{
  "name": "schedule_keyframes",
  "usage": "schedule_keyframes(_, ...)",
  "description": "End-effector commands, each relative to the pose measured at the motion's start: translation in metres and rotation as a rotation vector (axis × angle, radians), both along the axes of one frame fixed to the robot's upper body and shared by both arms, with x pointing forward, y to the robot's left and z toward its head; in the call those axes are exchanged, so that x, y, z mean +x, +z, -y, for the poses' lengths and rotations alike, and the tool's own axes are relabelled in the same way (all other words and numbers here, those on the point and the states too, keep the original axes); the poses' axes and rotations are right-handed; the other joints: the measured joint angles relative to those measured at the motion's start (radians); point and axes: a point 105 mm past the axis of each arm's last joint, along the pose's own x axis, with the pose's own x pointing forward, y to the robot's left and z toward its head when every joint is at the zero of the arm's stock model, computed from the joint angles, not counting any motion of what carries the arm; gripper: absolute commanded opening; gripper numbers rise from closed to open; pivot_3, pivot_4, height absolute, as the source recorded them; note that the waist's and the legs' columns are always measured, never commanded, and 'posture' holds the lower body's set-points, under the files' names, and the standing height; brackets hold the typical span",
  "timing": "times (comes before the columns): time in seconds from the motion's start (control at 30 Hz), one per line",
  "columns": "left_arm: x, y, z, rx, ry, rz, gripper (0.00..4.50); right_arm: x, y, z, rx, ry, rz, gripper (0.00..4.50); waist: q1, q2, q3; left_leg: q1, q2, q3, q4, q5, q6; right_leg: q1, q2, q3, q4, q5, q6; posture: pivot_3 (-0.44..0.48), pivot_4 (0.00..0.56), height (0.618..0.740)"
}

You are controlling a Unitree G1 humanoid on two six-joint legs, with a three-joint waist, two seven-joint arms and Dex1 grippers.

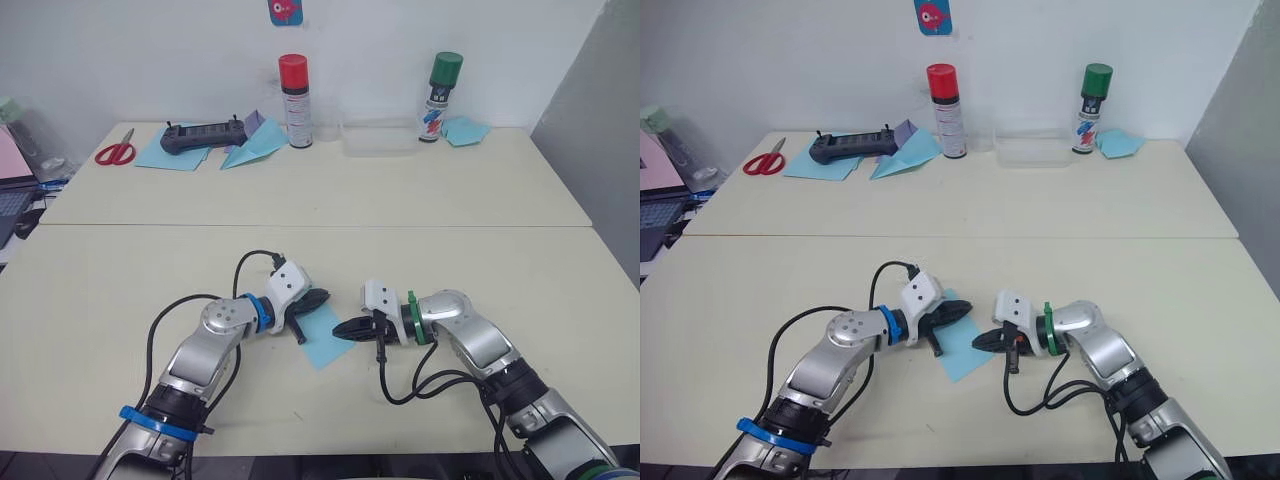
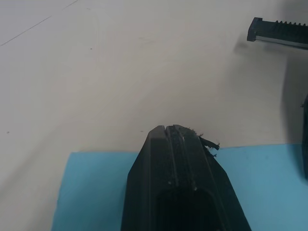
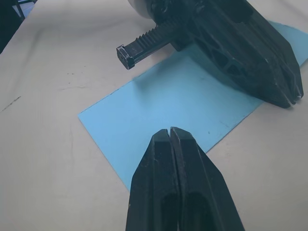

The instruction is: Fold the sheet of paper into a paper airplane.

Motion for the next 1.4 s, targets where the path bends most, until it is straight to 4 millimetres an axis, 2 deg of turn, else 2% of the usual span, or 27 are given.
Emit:
schedule_keyframes(0.03, 0.006, -0.026, -0.030, 0.101, 0.122, -0.085, 0.00, -0.008, -0.031, 0.014, -0.114, -0.033, -0.085, 0.02, 0.000, 0.000, 0.000, 0.000, 0.000, 0.000, 0.000, 0.000, 0.000, 0.000, 0.000, 0.000, 0.000, 0.000, 0.000, 0.000, 0.150, 0.740)
schedule_keyframes(0.2, 0.028, -0.020, -0.040, 0.110, 0.227, -0.052, 0.00, -0.007, -0.031, 0.013, -0.113, -0.036, -0.082, 0.02, -0.001, 0.000, 0.000, 0.004, 0.000, 0.000, 0.000, 0.000, 0.000, 0.001, 0.000, 0.001, 0.000, -0.002, -0.003, 0.000, 0.150, 0.740)
schedule_keyframes(0.47, 0.029, -0.029, -0.066, 0.172, 0.294, -0.041, 0.00, -0.007, -0.033, 0.015, -0.119, -0.040, -0.085, 0.02, -0.002, 0.001, -0.001, 0.005, 0.001, 0.001, -0.001, 0.000, 0.000, 0.002, 0.000, 0.001, 0.000, 0.000, 0.000, 0.000, 0.150, 0.740)
schedule_keyframes(0.7, 0.043, -0.018, -0.081, 0.145, 0.377, 0.021, 0.00, -0.005, -0.032, 0.013, -0.117, -0.036, -0.084, 0.02, -0.002, 0.001, -0.001, 0.006, 0.001, 0.001, 0.000, 0.000, 0.000, 0.001, 0.000, 0.001, 0.000, -0.001, -0.002, 0.000, 0.150, 0.740)
schedule_keyframes(0.83, 0.056, 0.008, -0.083, 0.035, 0.419, 0.096, 0.00, -0.003, -0.032, 0.012, -0.118, -0.035, -0.082, 0.02, -0.003, 0.001, -0.001, 0.007, 0.001, 0.001, 0.000, 0.000, 0.000, 0.001, 0.000, 0.001, 0.000, -0.002, -0.003, 0.000, 0.150, 0.740)
schedule_keyframes(0.93, 0.072, 0.056, -0.083, -0.157, 0.459, 0.207, 0.00, -0.003, -0.032, 0.013, -0.118, -0.034, -0.082, 0.02, -0.003, 0.000, 0.000, 0.005, 0.001, 0.002, 0.000, 0.000, 0.000, 0.001, 0.000, 0.001, 0.000, 0.000, 0.000, 0.000, 0.150, 0.740)
schedule_keyframes(0.97, 0.074, 0.066, -0.082, -0.193, 0.456, 0.230, 0.00, -0.002, -0.032, 0.013, -0.119, -0.034, -0.081, 0.02, -0.002, -0.002, 0.001, 0.003, 0.001, 0.001, 0.000, 0.000, 0.000, 0.000, 0.000, 0.000, 0.000, 0.002, 0.003, 0.000, 0.150, 0.740)
schedule_keyframes(1.03, 0.069, 0.095, -0.067, -0.296, 0.359, 0.269, 0.00, -0.002, -0.032, 0.012, -0.118, -0.033, -0.081, 0.02, -0.001, -0.005, 0.003, 0.000, 0.001, 0.000, 0.000, 0.000, 0.000, -0.001, 0.000, -0.001, 0.000, 0.002, 0.004, 0.000, 0.150, 0.740)
schedule_keyframes(1.1, 0.061, 0.110, -0.053, -0.352, 0.271, 0.270, 0.00, -0.002, -0.032, 0.012, -0.117, -0.032, -0.080, 0.02, -0.001, -0.005, 0.003, -0.003, 0.001, 0.000, 0.000, 0.000, 0.000, -0.002, 0.000, -0.002, 0.000, 0.002, 0.004, 0.000, 0.150, 0.740)
schedule_keyframes(1.17, 0.054, 0.112, -0.041, -0.354, 0.208, 0.244, 0.00, -0.001, -0.032, 0.012, -0.117, -0.032, -0.080, 0.02, -0.003, -0.005, 0.003, -0.003, 0.001, 0.000, 0.000, 0.000, 0.000, -0.002, 0.000, -0.002, 0.000, 0.002, 0.004, 0.000, 0.150, 0.740)
schedule_keyframes(1.2, 0.044, 0.107, -0.029, -0.338, 0.136, 0.198, 0.00, -0.001, -0.032, 0.012, -0.117, -0.032, -0.079, 0.02, -0.004, -0.005, 0.003, -0.002, 0.001, 0.000, -0.001, 0.000, 0.000, -0.002, 0.000, -0.001, 0.000, 0.002, 0.004, 0.000, 0.150, 0.740)
schedule_keyframes(1.27, 0.022, 0.077, -0.005, -0.194, -0.003, 0.102, 0.00, -0.001, -0.032, 0.011, -0.116, -0.031, -0.077, 0.02, -0.007, -0.005, 0.003, -0.001, 0.001, 0.000, -0.001, 0.000, 0.000, -0.002, 0.001, -0.001, 0.000, 0.002, 0.004, 0.000, 0.150, 0.740)
schedule_keyframes(1.33, 0.017, 0.052, 0.000, -0.114, 0.008, 0.056, 0.00, -0.001, -0.032, 0.011, -0.115, -0.031, -0.076, 0.02, -0.007, -0.004, 0.004, -0.001, 0.001, 0.000, -0.002, 0.000, -0.001, -0.001, 0.000, 0.000, 0.000, 0.002, 0.003, 0.000, 0.150, 0.740)
schedule_keyframes(1.4, 0.010, 0.036, 0.003, -0.098, 0.003, 0.015, 0.00, -0.001, -0.032, 0.011, -0.116, -0.032, -0.075, 0.02, -0.007, -0.005, 0.005, 0.000, 0.001, 0.001, -0.002, 0.000, 0.000, -0.001, 0.000, 0.000, 0.000, 0.002, 0.003, 0.000, 0.150, 0.740)
